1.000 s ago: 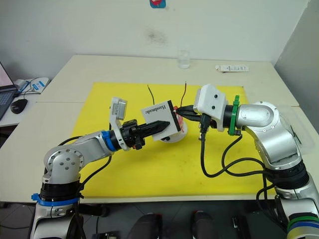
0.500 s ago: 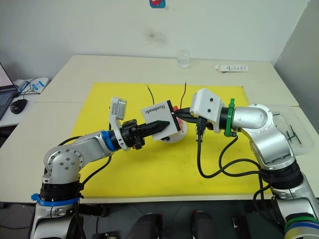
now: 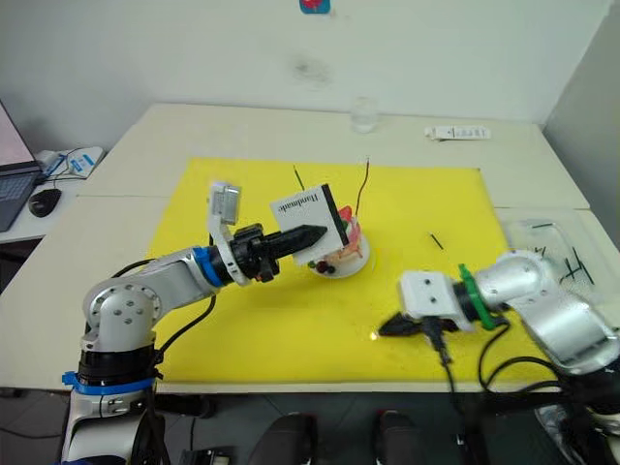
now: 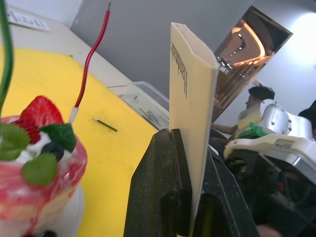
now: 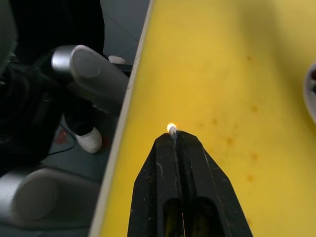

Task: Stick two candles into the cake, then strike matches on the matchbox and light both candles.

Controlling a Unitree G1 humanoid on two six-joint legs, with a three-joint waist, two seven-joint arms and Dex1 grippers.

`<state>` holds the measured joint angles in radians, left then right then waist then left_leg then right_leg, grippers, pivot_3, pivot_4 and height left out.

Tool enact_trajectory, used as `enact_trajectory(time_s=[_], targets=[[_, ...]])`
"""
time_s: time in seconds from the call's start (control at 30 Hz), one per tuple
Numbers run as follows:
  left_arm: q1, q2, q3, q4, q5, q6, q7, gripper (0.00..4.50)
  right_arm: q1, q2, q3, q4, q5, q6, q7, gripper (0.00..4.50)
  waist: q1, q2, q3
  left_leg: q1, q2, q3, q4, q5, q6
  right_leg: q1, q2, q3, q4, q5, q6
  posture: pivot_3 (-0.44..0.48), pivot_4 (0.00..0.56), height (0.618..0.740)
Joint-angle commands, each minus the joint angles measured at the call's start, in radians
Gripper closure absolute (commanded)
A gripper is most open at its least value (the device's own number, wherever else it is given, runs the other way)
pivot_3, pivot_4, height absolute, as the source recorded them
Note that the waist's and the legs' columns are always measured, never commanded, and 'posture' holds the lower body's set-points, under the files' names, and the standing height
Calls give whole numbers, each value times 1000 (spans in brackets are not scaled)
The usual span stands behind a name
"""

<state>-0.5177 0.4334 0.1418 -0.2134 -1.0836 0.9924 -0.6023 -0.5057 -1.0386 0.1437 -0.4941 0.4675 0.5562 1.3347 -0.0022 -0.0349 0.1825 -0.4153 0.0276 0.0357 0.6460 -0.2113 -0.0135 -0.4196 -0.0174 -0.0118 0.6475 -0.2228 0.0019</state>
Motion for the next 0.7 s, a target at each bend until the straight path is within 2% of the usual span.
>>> enact_trajectory(time_s=[0.03, 0.17, 0.33, 0.53, 0.7], targets=[[-6, -16, 0, -8, 0, -22, -14, 4500, -90, 2, -86, 15, 51, 51, -34, 4443, -4, 0, 0, 1, 1, 0, 0, 0, 0, 0, 0, -1, 0, 1, -2, 0, 150, 740], [17, -16, -13, -31, 3, -13, -26, 4500, -221, 59, -109, 87, 77, 134, -111, 4443, -3, 0, 0, 1, 2, -4, 0, 0, 0, 0, 4, -2, 1, 0, -9, 0, 150, 740], [70, 27, -10, -67, 5, 3, -42, 4500, -312, 117, -104, 109, 94, 181, -167, 4443, -3, 0, 0, -1, 2, -3, -1, 0, 0, -1, 4, 0, 1, 1, -5, 0, 150, 740], [172, 80, 34, -167, -72, 42, -4, 4500, -350, 228, -87, 136, 79, 186, -252, 4443, -1, 0, 0, -3, 1, -2, -1, 0, 0, -2, 3, 0, 0, -1, -2, 0, 150, 740], [254, 113, 95, -248, -160, 59, 69, 4500, -332, 340, -42, 210, 0, 99, -328, 4443, -1, 0, 0, -2, 2, -2, -1, 0, 0, -2, 2, 0, 1, -1, -2, 0, 150, 740]])
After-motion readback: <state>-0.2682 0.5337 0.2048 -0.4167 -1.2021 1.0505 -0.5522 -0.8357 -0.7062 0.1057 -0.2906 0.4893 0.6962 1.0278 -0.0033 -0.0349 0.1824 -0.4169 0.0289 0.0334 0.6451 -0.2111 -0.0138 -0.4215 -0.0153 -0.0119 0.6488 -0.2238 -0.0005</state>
